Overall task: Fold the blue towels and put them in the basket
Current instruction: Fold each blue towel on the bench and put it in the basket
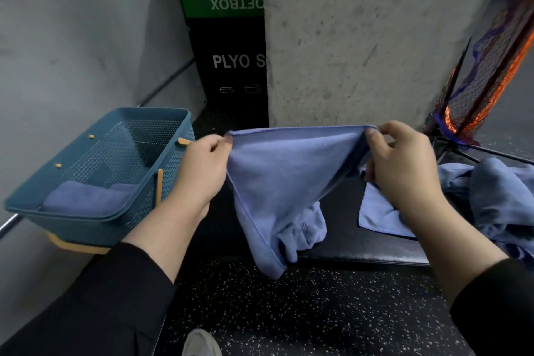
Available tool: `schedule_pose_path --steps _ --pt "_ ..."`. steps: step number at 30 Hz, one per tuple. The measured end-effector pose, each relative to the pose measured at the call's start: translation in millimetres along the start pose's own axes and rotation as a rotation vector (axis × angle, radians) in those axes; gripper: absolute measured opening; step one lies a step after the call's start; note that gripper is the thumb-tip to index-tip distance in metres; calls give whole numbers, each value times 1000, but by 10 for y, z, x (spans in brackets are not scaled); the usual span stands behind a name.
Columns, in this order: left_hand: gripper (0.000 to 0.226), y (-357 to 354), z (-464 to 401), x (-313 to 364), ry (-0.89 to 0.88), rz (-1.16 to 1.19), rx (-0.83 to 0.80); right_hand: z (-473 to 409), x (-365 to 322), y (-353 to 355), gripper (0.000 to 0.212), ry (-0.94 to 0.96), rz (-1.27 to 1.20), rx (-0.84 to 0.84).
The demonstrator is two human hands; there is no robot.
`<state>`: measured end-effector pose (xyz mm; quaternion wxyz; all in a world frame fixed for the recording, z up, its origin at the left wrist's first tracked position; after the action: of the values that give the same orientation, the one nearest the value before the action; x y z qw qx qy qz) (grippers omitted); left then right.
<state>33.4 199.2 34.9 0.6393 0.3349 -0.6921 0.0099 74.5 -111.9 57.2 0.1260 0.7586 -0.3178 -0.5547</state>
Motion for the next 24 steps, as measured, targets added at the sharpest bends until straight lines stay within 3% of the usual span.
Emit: schedule_pose_path --steps 6,10,12,14,16,18,20,22,24 --pt "43 -340 -214 -402 152 65 -181 -133 81 -208 20 2 -164 88" --pt "24 -499 -509 -371 204 284 -90 -419 126 -480 12 -24 -234 54" --pt "39 -627 -707 -468 225 369 -89 -535 187 -714 44 -54 -200 -78" --pt "59 -740 -827 -582 130 211 -115 -558 363 -1014 70 -79 -90 -205" --pt "58 -856 -848 -731 31 -24 -164 -452 559 -1317 62 -14 79 -316" --pt "50 -1035 -739 -933 4 -372 -348 -214 761 -1617 58 5 224 -531" --pt "46 -1210 -524 -1138 16 -679 -628 5 972 -1801 68 -49 353 -704" --pt "45 -1312 -324 -1239 17 -820 -823 60 1119 -1846 70 -76 427 -733" --pt "51 -1363 -225 -1293 14 -880 -892 -7 1219 -1801 67 -114 440 -681"
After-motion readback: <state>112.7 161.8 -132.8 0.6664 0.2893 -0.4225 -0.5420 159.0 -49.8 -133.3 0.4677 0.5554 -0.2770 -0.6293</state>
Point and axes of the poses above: each hand's wrist, its own z-axis away from the middle knuckle, its own y-axis out of the back of the hand, x = y × z, the point moved 6 cm from there along -z, towards the middle knuckle, and after that the axes turned 1 degree about -y, right-handed, at the moved point
